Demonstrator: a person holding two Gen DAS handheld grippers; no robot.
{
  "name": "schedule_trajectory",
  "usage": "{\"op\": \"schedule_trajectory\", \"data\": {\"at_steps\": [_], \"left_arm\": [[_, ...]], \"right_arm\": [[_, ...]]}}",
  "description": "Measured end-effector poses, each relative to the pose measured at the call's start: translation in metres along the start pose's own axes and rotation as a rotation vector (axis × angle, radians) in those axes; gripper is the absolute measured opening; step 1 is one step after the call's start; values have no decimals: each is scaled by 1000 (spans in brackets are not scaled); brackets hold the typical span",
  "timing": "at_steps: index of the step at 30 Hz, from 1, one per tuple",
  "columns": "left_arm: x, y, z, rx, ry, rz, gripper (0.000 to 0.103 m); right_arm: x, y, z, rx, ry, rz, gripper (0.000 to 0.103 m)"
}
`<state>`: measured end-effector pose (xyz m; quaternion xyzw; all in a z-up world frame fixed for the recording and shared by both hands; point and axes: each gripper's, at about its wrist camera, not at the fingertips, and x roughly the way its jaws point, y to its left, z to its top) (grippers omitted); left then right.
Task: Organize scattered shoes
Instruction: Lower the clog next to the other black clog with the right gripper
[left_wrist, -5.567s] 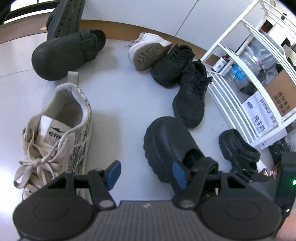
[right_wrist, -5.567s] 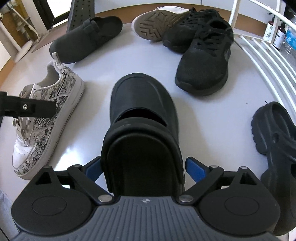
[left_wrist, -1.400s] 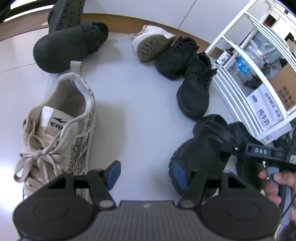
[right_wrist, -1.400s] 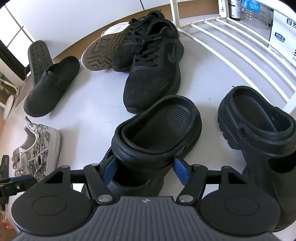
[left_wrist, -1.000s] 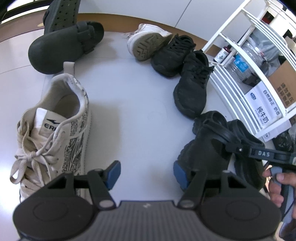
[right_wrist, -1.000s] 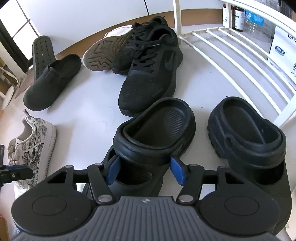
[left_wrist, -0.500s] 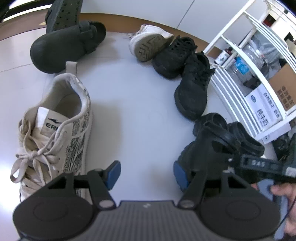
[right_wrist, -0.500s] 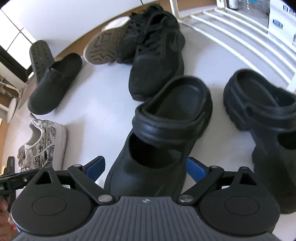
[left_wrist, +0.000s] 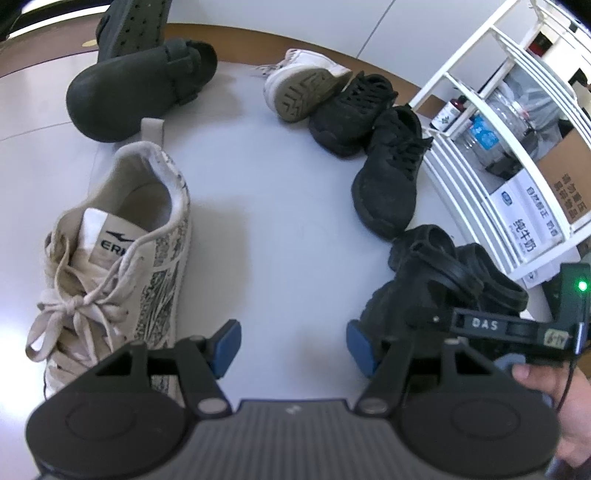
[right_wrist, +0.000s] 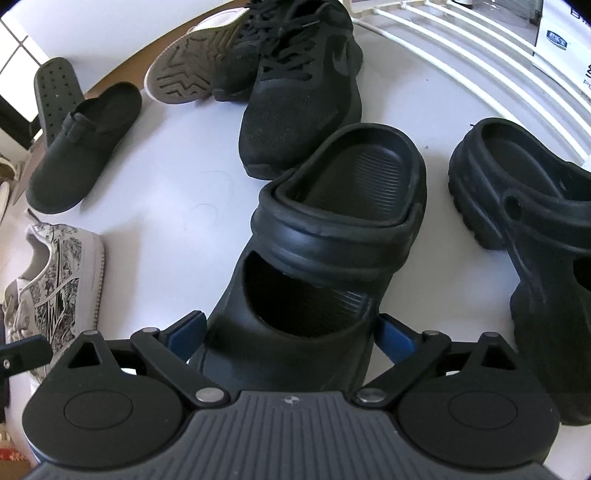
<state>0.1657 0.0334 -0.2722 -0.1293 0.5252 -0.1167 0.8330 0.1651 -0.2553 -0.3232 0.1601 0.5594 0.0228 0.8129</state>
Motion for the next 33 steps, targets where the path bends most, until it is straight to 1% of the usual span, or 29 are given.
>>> {"op": "schedule_trajectory", "data": {"at_steps": [6,13,15,18,22,28,33], "left_arm": [[3,-4,1,11,6,0,66],[5,-9,0,24,14,1,66],[6,-11,0,28,18,1,66],[7,-12,0,31,21,1,66],[7,-14,0,37,22,-1,66],[8,-14,-1,37,29,-2,66],[7,-12,-2,30,26,-5,66]], "right_arm": [[-7,-11,0,-28,12,-1,94],[-19,-27,-7,-27,18,-33,94],[-22,-30,-8,-31,20,-56,94],[-31,-27,-9,-74,-19,-138,94],[-32,-27,-4,-70,-42,-125,94],[-15,-29,6,-63,-23,-125,94],[-10,-27,3,-86,-24,-115,92]]}}
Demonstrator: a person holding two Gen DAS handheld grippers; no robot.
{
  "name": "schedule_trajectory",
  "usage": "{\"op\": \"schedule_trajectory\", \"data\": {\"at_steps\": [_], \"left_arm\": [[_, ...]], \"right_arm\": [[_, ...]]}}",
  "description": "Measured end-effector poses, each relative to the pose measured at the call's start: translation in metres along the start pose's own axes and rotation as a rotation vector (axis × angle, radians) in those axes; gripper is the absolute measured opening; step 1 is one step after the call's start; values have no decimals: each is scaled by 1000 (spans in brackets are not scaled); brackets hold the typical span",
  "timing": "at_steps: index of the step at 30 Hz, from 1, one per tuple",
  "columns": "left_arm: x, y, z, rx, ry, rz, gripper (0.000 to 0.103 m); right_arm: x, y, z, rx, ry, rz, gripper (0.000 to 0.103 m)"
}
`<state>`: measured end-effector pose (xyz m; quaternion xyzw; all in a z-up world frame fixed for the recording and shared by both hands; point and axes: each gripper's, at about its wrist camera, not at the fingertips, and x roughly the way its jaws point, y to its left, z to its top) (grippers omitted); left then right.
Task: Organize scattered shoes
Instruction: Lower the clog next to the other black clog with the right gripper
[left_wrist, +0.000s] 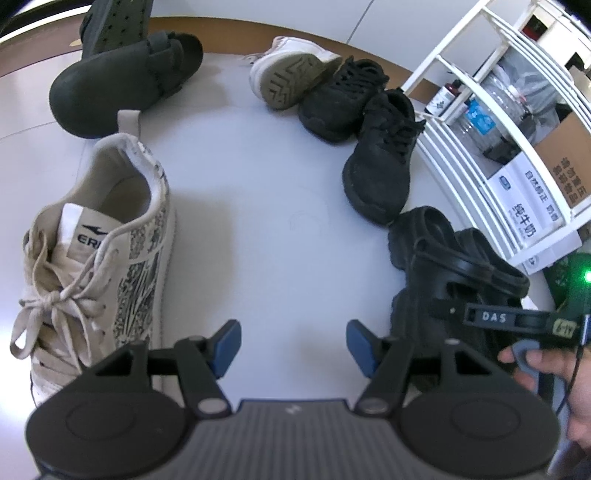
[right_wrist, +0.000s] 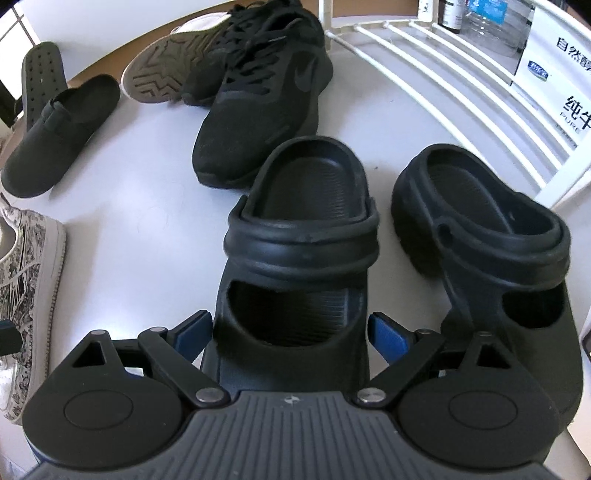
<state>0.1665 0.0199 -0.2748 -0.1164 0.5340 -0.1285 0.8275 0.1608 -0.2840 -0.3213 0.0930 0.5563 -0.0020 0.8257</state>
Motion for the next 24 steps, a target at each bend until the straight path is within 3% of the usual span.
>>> {"op": "schedule_trajectory", "data": {"at_steps": [13,20,24], "left_arm": [[1,0,0,2,4,-3,66],[3,-4,2,8,9,-7,66],[3,-3,2,8,10,-6,66]], "right_arm": [[-10,-17,-12,-77,9,16,91],[-13,-24,-11,-203,8,-11,91],[-14,-27,-8,-250,54,1,91]]}}
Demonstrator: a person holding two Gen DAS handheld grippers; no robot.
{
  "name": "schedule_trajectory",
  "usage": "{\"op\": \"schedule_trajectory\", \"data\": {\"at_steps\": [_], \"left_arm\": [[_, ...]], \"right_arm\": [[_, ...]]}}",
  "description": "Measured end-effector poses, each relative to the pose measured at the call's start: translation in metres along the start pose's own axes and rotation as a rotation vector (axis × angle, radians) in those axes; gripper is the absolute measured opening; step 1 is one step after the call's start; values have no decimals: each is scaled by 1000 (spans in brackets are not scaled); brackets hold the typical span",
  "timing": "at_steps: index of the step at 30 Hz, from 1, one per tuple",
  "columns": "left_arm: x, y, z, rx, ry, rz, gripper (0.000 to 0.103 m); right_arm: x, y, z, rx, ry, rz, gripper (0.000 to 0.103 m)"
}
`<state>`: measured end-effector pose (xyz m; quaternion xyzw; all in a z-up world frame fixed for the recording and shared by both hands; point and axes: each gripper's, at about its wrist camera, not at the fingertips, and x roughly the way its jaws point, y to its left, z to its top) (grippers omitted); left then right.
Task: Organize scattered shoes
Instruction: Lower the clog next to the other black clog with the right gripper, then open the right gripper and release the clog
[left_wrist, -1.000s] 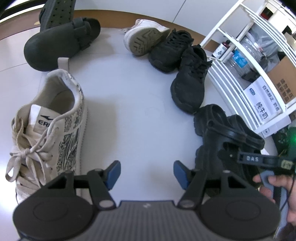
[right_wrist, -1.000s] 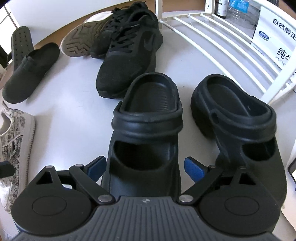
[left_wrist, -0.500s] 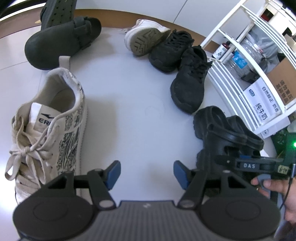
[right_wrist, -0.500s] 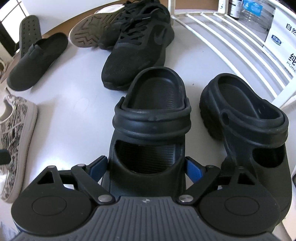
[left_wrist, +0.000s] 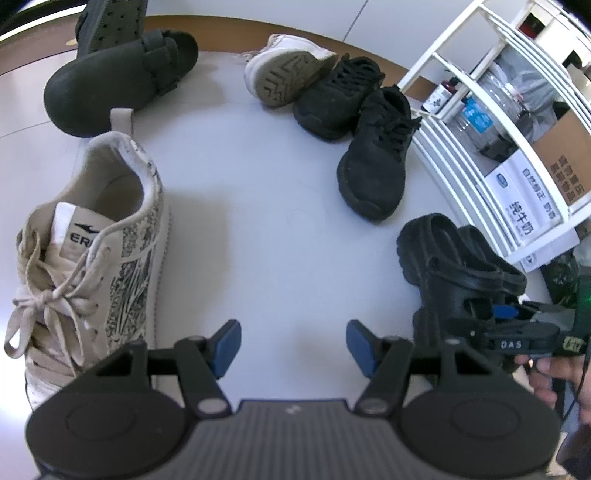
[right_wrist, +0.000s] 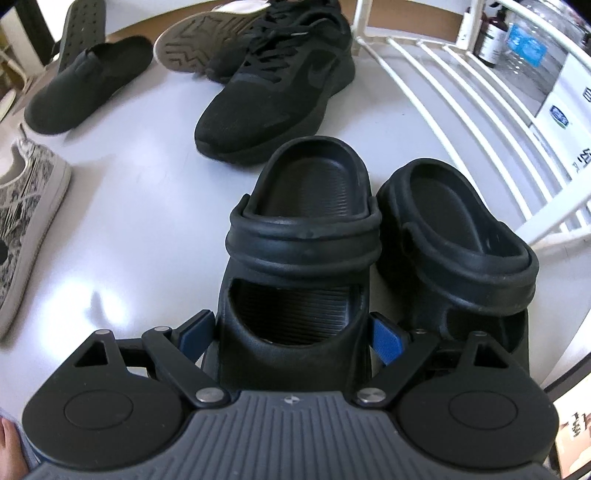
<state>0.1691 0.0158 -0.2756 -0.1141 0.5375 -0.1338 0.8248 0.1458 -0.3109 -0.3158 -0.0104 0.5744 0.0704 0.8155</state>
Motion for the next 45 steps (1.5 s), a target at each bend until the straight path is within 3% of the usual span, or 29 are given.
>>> {"op": "schedule_trajectory", "data": {"at_steps": [7,13,22,31,39,45], "left_arm": [[0,-1,0,4,0,-2,66],[-1,-2,1,9,-2,-4,69],[-1,-2,2,7,-4,-5,72],[-7,-3,6,-9,-9,6,72],[-15,8,14,-11,-40,37,72],[-36,36,28,-35,-93,124,73]], "right_arm": [[-5,-9,-7,-16,44,26,91],[-11,-2,-9,17,44,-25,93],[-21,4,-20,124,-1,-83,93],[-22,-1,-25,88,-12,-82,92],[-32,1,-26,129,-22,-106,92],[-42,4,-27,142,-41,-95,93]]}}
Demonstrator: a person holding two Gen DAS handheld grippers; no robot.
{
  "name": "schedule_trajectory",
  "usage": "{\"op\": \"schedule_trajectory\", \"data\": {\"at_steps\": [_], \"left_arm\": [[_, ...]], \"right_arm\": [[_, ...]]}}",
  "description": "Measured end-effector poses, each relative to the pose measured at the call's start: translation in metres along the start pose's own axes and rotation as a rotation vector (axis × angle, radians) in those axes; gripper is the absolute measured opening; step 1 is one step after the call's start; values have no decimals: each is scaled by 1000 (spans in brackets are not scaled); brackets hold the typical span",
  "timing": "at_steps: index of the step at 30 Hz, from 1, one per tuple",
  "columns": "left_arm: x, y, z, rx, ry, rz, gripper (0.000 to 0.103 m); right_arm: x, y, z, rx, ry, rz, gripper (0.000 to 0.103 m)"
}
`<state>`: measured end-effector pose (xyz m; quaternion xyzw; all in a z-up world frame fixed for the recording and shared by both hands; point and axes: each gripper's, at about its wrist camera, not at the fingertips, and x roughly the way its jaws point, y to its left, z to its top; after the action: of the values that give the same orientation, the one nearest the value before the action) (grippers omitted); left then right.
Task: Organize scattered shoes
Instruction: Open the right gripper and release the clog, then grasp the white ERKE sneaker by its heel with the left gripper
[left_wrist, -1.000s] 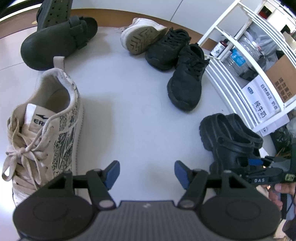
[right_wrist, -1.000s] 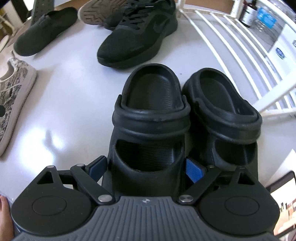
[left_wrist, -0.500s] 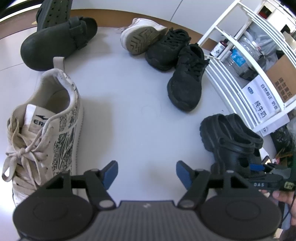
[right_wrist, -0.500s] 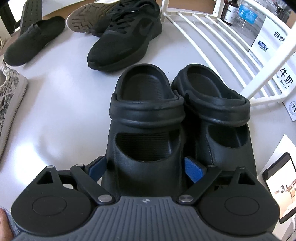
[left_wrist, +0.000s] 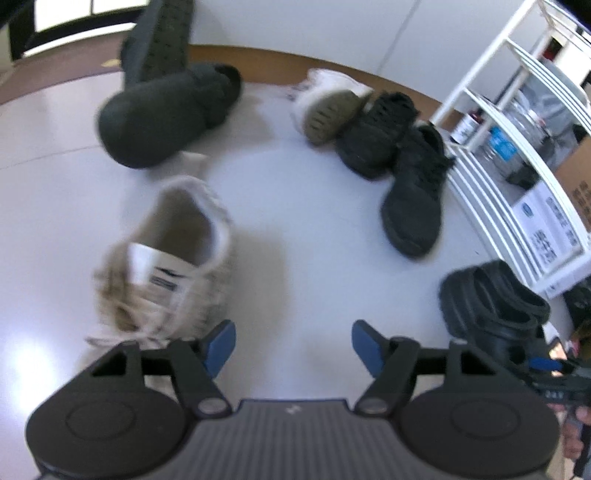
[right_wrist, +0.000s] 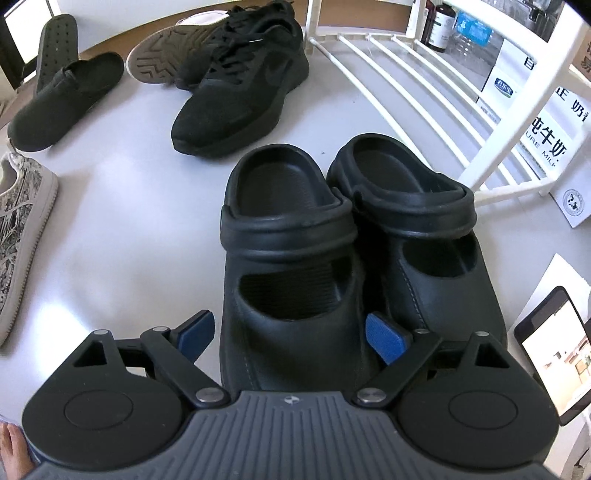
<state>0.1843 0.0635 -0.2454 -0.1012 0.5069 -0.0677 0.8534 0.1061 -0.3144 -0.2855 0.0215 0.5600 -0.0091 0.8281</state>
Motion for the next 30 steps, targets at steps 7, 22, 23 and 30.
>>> {"op": "schedule_trajectory", "data": {"at_steps": [7,22,23,30], "left_arm": [[-19,36,15,-29,-66,114,89],[31,58,15,14,26,163,90],[33,60,15,12,28,160,90],[44,65,8,16,68,173,89]], "right_arm": [[-15,3,1,15,-57,29,93],[-22,18,6,2,-95,77,93],[-23,19,5,2,-97,79,93],[-23,21,2,9,-99,97,93]]}}
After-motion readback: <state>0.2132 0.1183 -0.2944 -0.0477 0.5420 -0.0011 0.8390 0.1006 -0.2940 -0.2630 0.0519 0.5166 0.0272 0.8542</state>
